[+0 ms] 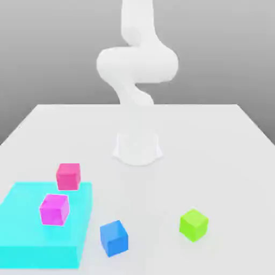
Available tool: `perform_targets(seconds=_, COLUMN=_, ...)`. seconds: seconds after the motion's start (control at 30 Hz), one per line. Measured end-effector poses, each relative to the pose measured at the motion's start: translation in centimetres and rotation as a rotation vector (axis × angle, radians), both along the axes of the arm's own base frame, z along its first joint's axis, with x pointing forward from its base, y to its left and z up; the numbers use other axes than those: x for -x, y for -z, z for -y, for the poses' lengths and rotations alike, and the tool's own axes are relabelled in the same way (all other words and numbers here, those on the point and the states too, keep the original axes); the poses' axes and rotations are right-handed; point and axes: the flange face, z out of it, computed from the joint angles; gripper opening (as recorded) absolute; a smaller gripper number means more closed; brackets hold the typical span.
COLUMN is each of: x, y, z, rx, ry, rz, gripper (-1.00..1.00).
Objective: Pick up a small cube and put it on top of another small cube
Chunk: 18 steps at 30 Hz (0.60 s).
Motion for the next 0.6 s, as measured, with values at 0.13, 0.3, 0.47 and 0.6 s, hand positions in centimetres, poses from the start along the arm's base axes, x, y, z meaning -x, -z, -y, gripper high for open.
perform_targets(seconds=0.13, x=-4.3, y=8.9, z=-2.8, rx=0.02, ry=-0.118, rz=-0.134, gripper=0.0)
perform_targets(seconds=0.3, x=-6.6, y=20.1, z=-6.7, rx=0.062, ry=-0.255, rz=-0.292, gripper=0.0)
perform_targets(seconds=0.47, x=-5.6, y=31.2, z=-10.2, rx=0.125, ry=-0.387, rz=-0.446, gripper=0.0)
perform_targets(seconds=0.6, x=-2.8, y=39.5, z=-12.4, rx=0.192, ry=-0.496, rz=-0.564, gripper=0.0)
